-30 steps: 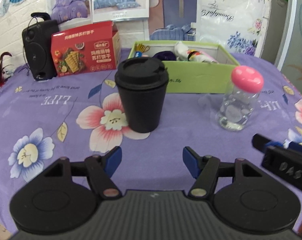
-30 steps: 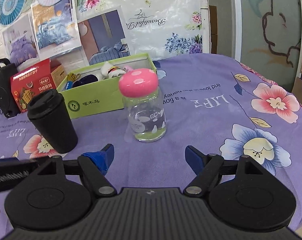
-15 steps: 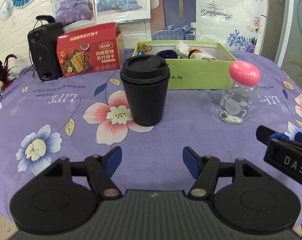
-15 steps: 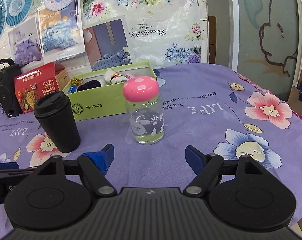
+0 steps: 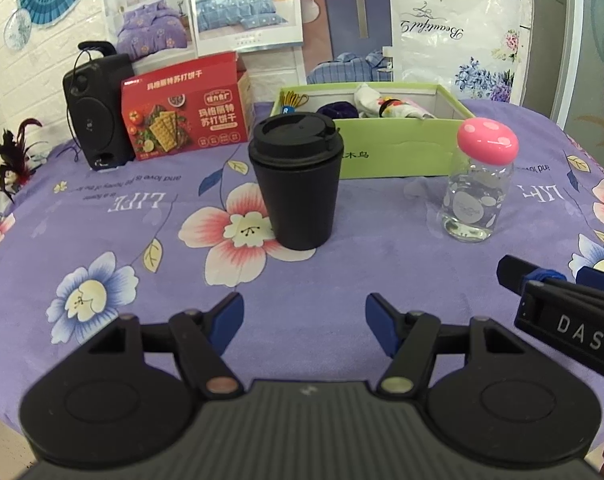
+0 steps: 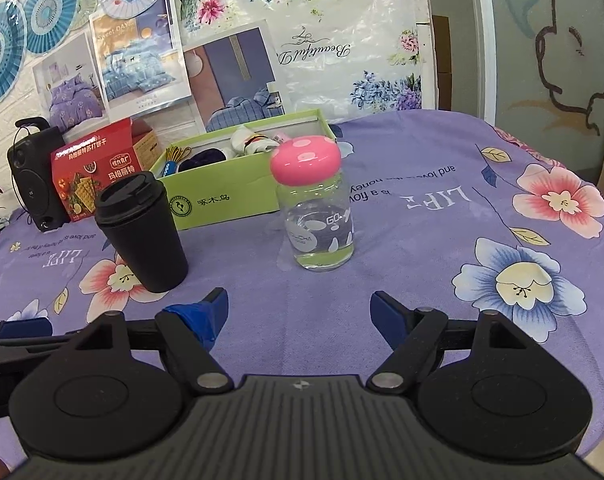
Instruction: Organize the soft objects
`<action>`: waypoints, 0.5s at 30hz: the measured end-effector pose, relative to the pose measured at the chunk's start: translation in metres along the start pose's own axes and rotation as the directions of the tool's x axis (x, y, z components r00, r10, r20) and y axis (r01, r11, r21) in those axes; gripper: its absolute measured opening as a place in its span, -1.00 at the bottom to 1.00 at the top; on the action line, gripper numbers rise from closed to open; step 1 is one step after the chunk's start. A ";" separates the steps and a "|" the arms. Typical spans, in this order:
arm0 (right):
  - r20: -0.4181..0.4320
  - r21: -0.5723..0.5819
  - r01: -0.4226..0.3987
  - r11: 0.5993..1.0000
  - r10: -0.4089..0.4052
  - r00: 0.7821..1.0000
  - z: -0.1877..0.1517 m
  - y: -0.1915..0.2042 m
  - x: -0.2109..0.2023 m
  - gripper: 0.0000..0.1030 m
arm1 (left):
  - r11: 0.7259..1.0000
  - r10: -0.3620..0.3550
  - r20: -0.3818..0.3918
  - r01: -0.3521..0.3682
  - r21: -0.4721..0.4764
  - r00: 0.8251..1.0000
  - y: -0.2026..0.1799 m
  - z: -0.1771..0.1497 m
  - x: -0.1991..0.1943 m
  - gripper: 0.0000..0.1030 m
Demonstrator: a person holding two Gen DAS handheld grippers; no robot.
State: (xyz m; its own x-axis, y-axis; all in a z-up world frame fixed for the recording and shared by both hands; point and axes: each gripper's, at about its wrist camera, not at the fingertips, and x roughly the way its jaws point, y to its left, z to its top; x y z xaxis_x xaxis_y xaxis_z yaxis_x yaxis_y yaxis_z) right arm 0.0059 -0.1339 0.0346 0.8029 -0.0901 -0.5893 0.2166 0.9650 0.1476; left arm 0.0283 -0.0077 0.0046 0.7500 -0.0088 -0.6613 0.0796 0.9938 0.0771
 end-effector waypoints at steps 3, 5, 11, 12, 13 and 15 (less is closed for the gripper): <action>-0.003 0.004 -0.005 1.000 0.005 1.000 0.000 -0.001 0.000 0.25 | 1.000 0.010 -0.003 -0.010 0.005 1.000 -0.002 -0.001 0.002 0.29; -0.004 0.002 -0.007 1.000 0.007 1.000 0.000 0.000 0.000 0.25 | 1.000 0.009 -0.005 -0.009 0.008 1.000 -0.002 -0.001 0.003 0.29; -0.013 -0.001 -0.009 1.000 0.009 1.000 -0.001 0.000 0.002 0.25 | 0.999 0.029 0.019 -0.029 0.016 0.999 -0.003 -0.001 0.002 0.29; -0.015 -0.001 -0.009 1.000 0.009 1.000 -0.002 0.001 0.002 0.25 | 1.000 0.024 0.018 -0.024 0.010 1.000 -0.002 -0.001 0.002 0.29; -0.016 -0.001 -0.010 1.000 0.010 1.000 -0.002 0.001 0.003 0.25 | 1.000 0.020 0.019 -0.020 0.007 1.000 -0.001 -0.001 0.002 0.29; -0.019 0.000 -0.010 1.000 0.010 1.000 -0.002 0.003 0.002 0.25 | 1.000 0.029 0.024 -0.029 0.007 0.999 -0.001 -0.001 0.002 0.29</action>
State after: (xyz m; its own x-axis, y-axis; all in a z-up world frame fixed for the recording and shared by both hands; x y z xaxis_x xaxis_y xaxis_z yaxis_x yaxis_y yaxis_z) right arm 0.0073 -0.1308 0.0319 0.7944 -0.0753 -0.6026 0.2082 0.9659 0.1538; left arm 0.0287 -0.0087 0.0024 0.7678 0.0170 -0.6405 0.0624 0.9929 0.1012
